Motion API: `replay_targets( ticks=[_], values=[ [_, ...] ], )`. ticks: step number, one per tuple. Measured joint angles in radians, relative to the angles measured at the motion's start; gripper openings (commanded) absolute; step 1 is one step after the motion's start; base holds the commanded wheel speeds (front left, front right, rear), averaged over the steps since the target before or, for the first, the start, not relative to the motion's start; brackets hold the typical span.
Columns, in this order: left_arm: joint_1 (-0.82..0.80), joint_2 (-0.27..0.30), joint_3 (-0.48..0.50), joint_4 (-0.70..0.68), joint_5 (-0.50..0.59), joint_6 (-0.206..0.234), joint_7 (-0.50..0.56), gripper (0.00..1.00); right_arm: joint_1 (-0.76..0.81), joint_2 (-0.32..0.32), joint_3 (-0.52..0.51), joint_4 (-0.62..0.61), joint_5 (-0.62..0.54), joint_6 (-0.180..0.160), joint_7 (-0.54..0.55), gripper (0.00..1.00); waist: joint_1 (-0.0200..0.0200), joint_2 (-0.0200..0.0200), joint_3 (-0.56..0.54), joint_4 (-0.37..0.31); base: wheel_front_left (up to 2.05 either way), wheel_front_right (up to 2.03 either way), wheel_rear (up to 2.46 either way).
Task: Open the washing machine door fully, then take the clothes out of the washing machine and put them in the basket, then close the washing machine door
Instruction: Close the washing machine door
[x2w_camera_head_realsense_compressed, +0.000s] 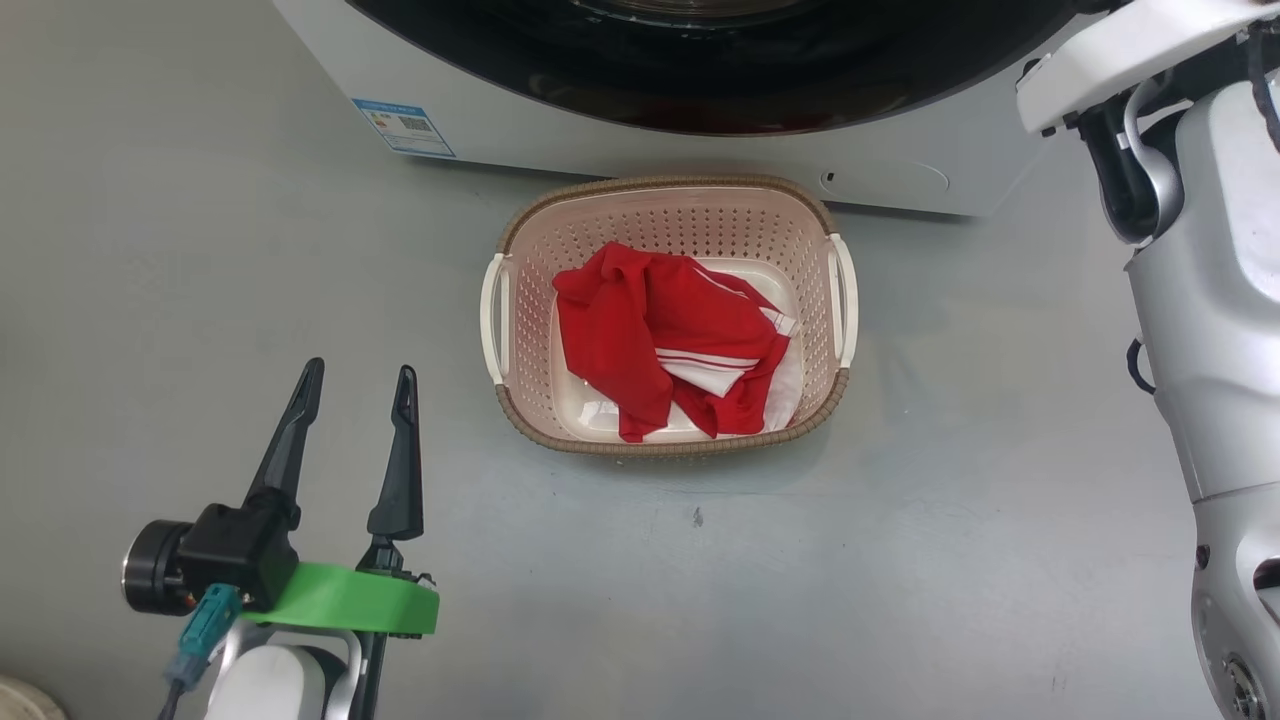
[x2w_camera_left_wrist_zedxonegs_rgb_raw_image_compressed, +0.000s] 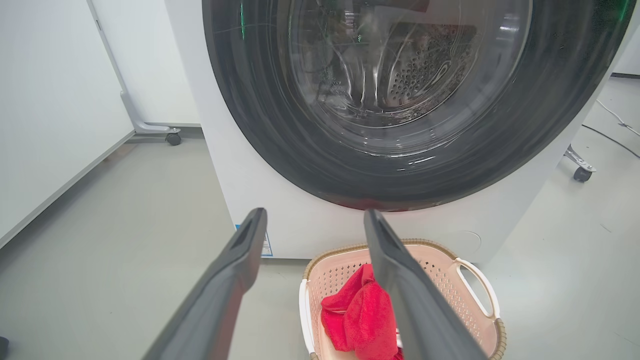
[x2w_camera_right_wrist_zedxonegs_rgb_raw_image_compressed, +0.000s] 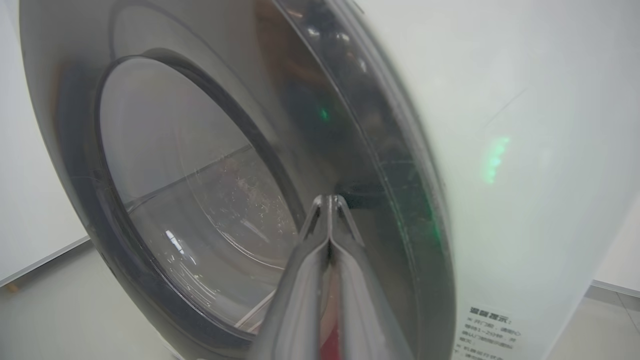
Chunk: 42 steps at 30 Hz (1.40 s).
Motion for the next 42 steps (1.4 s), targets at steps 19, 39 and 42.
replay_targets(
  ticks=[19, 39, 42],
  values=[
    [-0.037, -0.004, -0.005, 0.051, -0.006, -0.001, -0.001, 1.00, -0.053, 0.011, 0.017, 0.088, -0.005, -0.010, -0.046, 0.00, 0.0000, 0.0000, 0.003, 0.009, 0.00, 0.00, 0.00],
    [-0.031, 0.000, 0.004, 0.125, -0.003, -0.008, -0.004, 1.00, 0.258, 0.072, 0.018, -0.025, 0.031, -0.008, -0.062, 1.00, 0.0000, 0.0000, -0.130, -0.071, 0.00, 0.00, 0.00],
    [-0.020, 0.001, 0.011, 0.132, -0.003, -0.008, -0.004, 1.00, 0.325, 0.080, 0.012, -0.039, 0.041, -0.008, -0.062, 1.00, 0.0000, 0.0000, -0.156, -0.085, 0.00, 0.00, 0.00]
  ],
)
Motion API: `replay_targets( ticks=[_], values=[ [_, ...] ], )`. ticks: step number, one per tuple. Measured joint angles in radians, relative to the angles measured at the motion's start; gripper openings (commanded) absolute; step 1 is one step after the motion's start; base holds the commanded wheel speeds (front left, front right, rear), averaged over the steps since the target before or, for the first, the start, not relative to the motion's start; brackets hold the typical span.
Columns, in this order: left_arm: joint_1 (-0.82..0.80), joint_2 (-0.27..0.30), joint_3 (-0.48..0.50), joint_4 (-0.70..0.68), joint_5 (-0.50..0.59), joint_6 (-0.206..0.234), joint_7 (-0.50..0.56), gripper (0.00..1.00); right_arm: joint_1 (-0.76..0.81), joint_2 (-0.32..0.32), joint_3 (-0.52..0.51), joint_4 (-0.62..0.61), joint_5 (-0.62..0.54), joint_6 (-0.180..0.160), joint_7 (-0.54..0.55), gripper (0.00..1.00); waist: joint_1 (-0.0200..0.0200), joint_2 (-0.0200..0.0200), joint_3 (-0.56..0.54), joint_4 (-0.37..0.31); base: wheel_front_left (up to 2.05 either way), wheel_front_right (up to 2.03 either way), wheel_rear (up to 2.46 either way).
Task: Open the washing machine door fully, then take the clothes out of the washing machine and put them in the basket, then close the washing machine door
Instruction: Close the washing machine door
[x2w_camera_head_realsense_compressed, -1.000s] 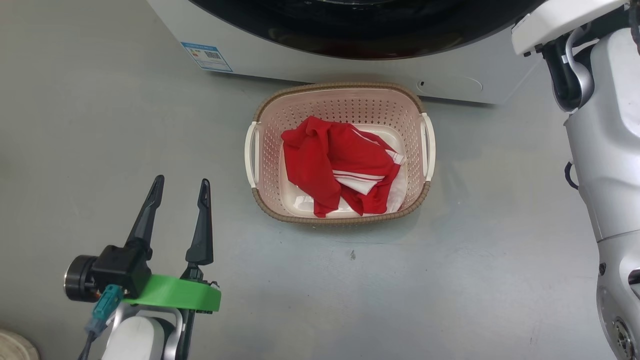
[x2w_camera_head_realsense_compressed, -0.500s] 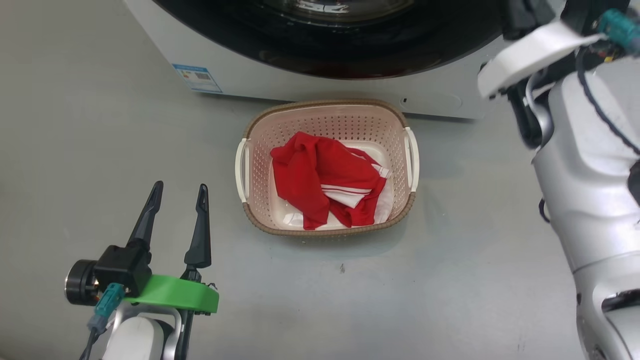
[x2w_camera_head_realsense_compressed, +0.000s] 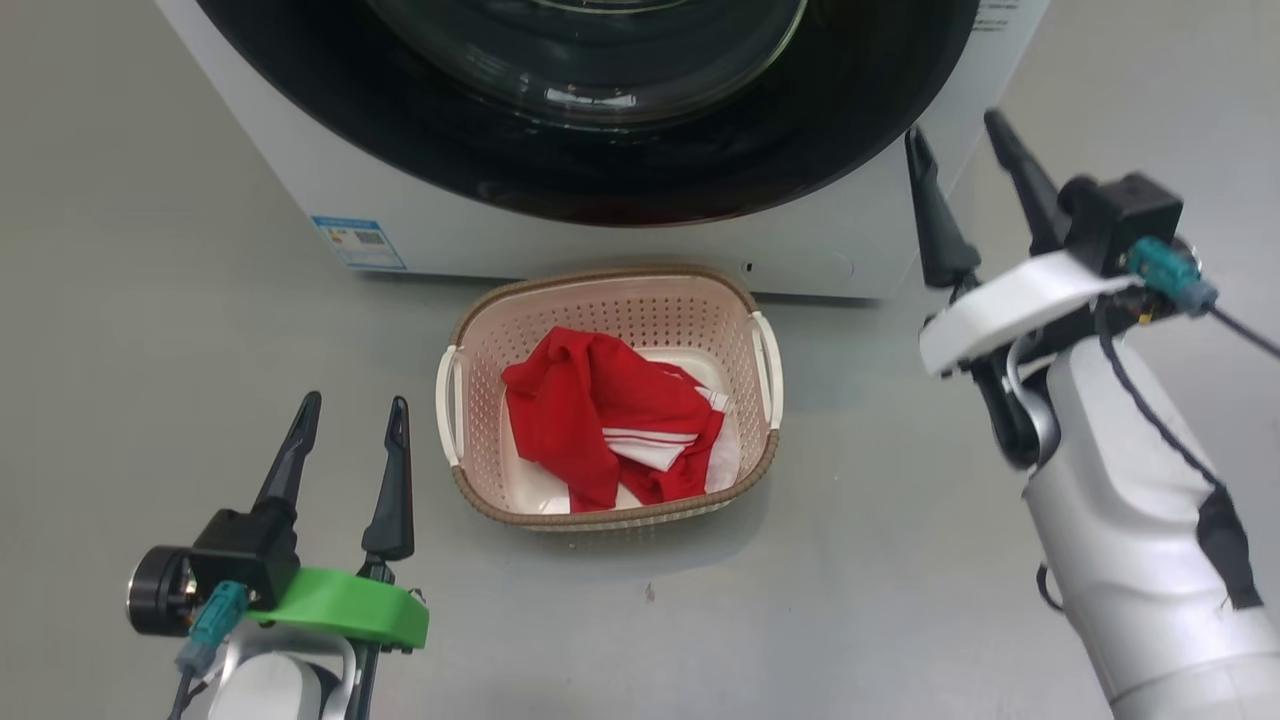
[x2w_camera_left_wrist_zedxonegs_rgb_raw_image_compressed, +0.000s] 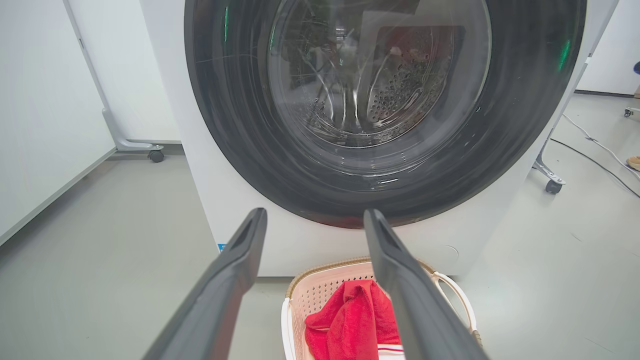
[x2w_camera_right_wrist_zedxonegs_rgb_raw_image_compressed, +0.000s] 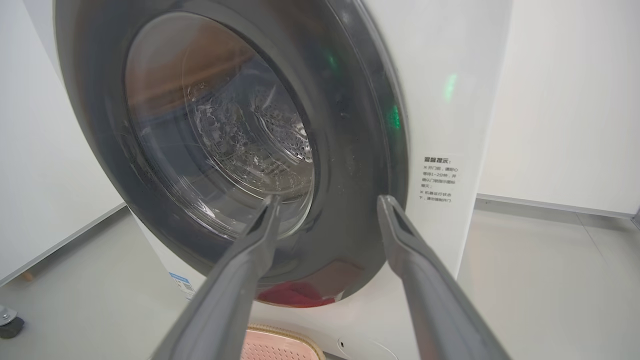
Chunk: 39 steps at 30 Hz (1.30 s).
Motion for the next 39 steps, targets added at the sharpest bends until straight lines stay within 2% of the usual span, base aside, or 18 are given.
replay_targets(
  ticks=[14, 17, 29, 39],
  values=[
    [0.087, 0.012, 0.013, 0.032, 0.000, 0.000, 0.000, 1.00, 0.287, 0.016, -0.016, -0.086, 0.007, -0.003, 0.000, 1.00, 0.0000, 0.0000, -0.116, -0.070, 0.00, 0.00, 0.00],
    [0.099, 0.015, 0.015, 0.034, -0.002, 0.001, 0.000, 1.00, 0.334, 0.017, -0.015, -0.110, 0.003, -0.016, 0.000, 1.00, 0.0000, 0.0000, -0.137, -0.087, 0.00, 0.00, 0.00],
    [0.162, 0.017, 0.017, 0.047, -0.006, 0.009, 0.005, 1.00, 0.490, 0.023, -0.005, -0.184, -0.002, -0.028, 0.000, 1.00, 0.0000, 0.0000, -0.210, -0.145, 0.00, 0.00, 0.00],
    [0.213, 0.017, 0.014, 0.041, -0.014, 0.018, 0.015, 1.00, 0.576, 0.027, -0.016, -0.246, -0.002, -0.045, 0.000, 1.00, 0.0000, 0.0000, -0.261, -0.165, 0.00, 0.00, 0.00]
  ],
)
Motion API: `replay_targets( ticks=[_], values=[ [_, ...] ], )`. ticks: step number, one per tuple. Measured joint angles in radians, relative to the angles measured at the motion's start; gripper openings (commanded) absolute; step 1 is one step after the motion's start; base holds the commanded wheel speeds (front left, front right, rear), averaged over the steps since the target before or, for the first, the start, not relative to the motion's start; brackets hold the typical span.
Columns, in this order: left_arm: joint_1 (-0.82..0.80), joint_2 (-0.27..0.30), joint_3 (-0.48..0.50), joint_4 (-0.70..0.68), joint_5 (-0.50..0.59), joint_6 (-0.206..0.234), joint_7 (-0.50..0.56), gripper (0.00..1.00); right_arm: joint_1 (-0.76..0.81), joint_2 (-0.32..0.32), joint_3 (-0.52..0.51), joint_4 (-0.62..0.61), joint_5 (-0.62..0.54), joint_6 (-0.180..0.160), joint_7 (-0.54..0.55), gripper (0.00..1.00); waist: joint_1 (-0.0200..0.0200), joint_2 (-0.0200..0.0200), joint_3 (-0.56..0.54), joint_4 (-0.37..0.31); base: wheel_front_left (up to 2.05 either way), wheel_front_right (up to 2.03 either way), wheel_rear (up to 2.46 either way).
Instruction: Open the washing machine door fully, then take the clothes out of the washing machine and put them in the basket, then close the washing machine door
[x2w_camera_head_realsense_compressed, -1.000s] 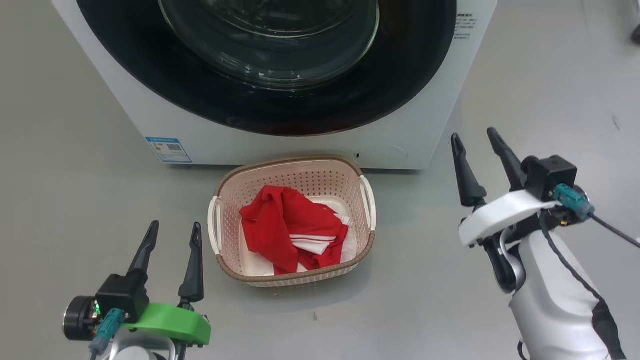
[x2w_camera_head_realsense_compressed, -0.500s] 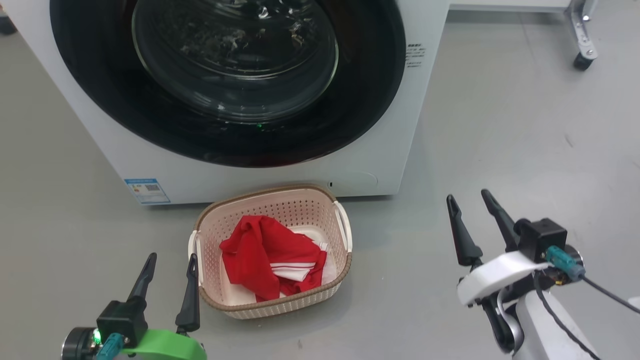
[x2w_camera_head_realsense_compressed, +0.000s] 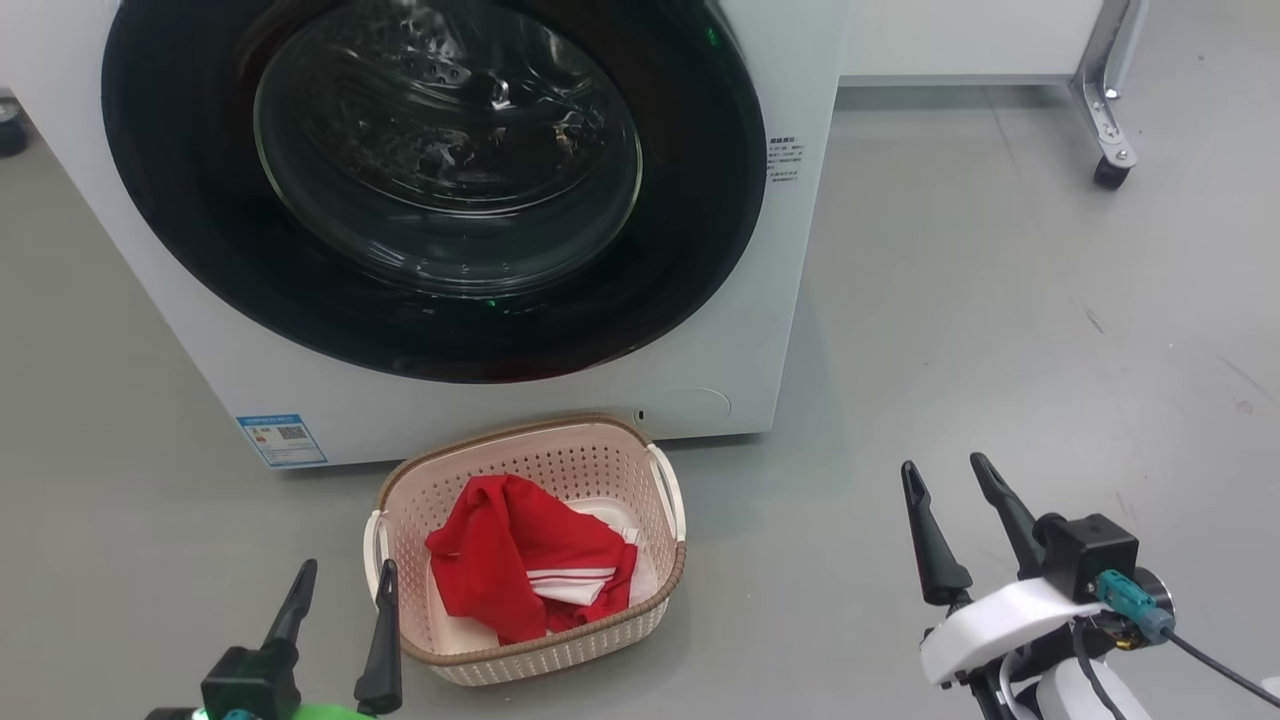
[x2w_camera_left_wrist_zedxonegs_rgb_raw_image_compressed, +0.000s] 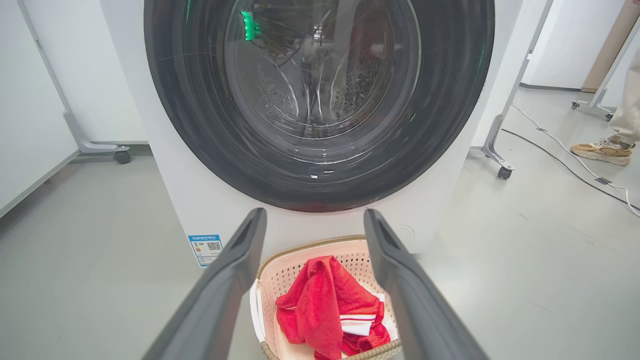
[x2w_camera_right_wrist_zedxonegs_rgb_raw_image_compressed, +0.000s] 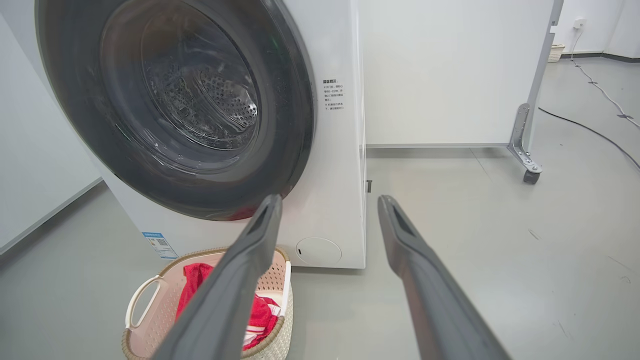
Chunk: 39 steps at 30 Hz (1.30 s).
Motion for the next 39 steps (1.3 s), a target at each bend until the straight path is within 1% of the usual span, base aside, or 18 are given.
replay_targets(
  ticks=[9, 10, 14, 21, 23, 39],
  values=[
    [0.012, 0.000, -0.006, -0.013, 0.000, 0.001, 0.008, 1.00, 0.041, 0.003, -0.001, -0.030, -0.004, -0.002, 0.000, 1.00, 0.0000, 0.0000, -0.015, 0.000, 0.00, 0.00, 0.00],
    [0.015, 0.000, -0.006, -0.017, 0.000, 0.002, 0.009, 1.00, 0.050, 0.004, -0.001, -0.033, -0.004, -0.009, 0.000, 1.00, 0.0000, 0.0000, -0.016, 0.000, 0.00, 0.00, 0.00],
    [0.024, 0.000, -0.006, -0.024, 0.000, 0.009, 0.009, 1.00, 0.063, 0.004, -0.001, -0.040, -0.007, -0.009, 0.000, 1.00, 0.0000, 0.0000, -0.017, 0.001, 0.00, 0.00, 0.00],
    [0.031, 0.000, -0.010, -0.040, 0.000, 0.009, 0.017, 1.00, 0.077, 0.006, 0.002, -0.060, -0.007, -0.011, 0.000, 1.00, 0.0000, 0.0000, -0.018, 0.001, 0.00, 0.00, 0.00],
    [0.032, 0.000, -0.011, -0.041, 0.000, 0.010, 0.017, 1.00, 0.079, 0.006, 0.002, -0.065, -0.009, -0.018, 0.000, 1.00, 0.0000, 0.0000, -0.018, 0.001, 0.00, 0.00, 0.00],
    [0.044, 0.000, -0.014, -0.062, 0.000, 0.017, 0.022, 1.00, 0.101, 0.007, 0.002, -0.092, -0.010, -0.019, 0.000, 1.00, 0.0000, 0.0000, -0.017, 0.003, 0.00, 0.00, 0.00]
  ],
)
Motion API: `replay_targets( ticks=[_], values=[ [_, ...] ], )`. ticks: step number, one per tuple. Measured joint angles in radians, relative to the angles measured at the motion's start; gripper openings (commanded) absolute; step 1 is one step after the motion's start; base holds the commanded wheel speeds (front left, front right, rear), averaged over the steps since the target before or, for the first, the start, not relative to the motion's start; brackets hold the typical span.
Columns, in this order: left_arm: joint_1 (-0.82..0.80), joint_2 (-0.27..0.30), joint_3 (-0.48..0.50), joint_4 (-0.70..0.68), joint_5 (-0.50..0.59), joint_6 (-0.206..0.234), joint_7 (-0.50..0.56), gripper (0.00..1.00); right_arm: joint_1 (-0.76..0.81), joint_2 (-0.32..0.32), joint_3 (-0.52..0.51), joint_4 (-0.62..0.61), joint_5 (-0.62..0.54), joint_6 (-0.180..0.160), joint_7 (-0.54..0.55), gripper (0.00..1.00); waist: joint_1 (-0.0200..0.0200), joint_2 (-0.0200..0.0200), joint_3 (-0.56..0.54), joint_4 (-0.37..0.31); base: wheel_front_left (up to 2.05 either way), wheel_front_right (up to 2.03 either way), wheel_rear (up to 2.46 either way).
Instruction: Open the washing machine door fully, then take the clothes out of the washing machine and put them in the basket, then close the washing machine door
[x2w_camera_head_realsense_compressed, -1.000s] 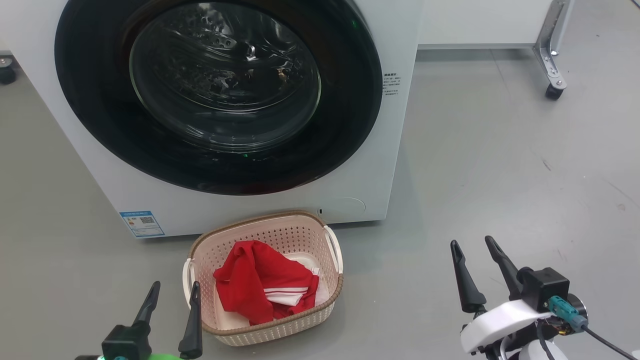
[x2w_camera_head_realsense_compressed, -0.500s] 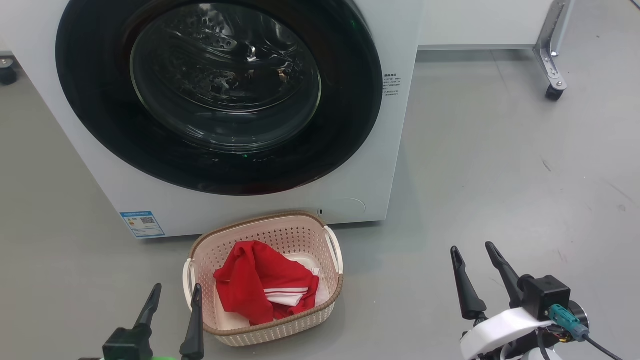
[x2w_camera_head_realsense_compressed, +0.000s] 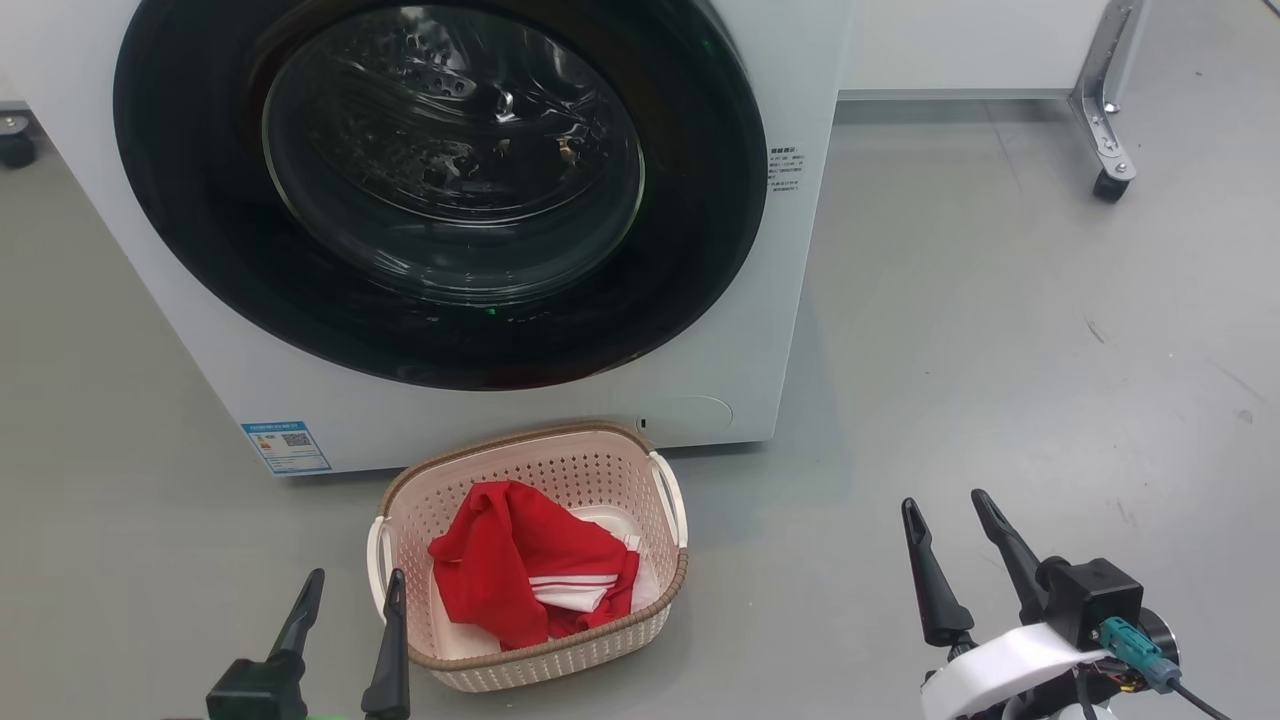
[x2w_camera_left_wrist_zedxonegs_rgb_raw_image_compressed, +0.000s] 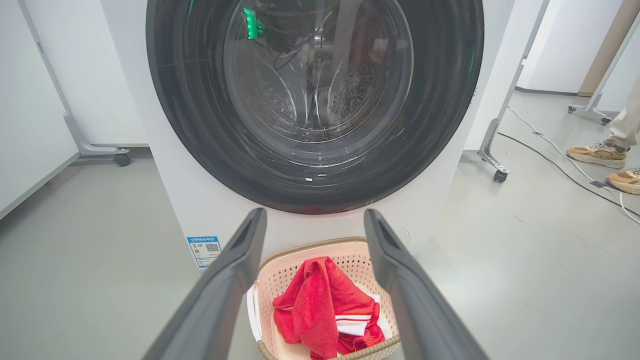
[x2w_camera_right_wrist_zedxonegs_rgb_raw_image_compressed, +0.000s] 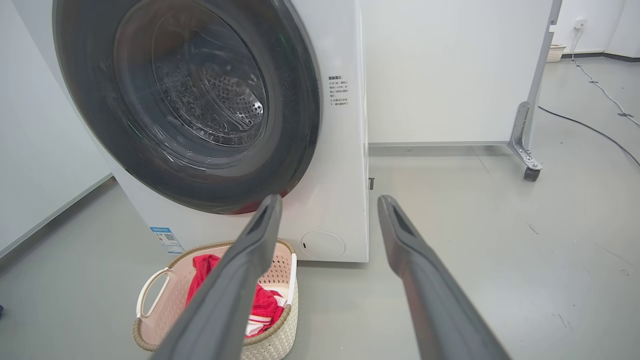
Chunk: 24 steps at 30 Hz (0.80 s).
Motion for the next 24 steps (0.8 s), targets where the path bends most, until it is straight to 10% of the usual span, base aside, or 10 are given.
replay_targets(
  ticks=[3, 4, 24],
  values=[
    [0.001, 0.000, -0.001, -0.006, 0.000, 0.000, 0.000, 1.00, 0.008, 0.000, 0.000, -0.002, 0.000, 0.000, 0.000, 1.00, 0.0000, 0.0000, 0.001, 0.001, 0.00, 0.00, 0.00],
    [0.001, 0.000, -0.002, -0.007, 0.000, 0.001, 0.000, 0.00, 0.008, 0.000, 0.000, -0.003, 0.000, 0.000, 0.000, 0.00, 0.0000, 0.0000, 0.002, 0.001, 0.00, 0.00, 0.00],
    [0.011, -0.025, -0.008, 0.092, -0.117, -0.017, 0.020, 0.00, 0.074, 0.016, 0.000, 0.077, 0.112, 0.002, 0.012, 0.00, 0.0000, 0.0000, 0.002, 0.001, 0.00, 0.00, 0.00]
  ],
)
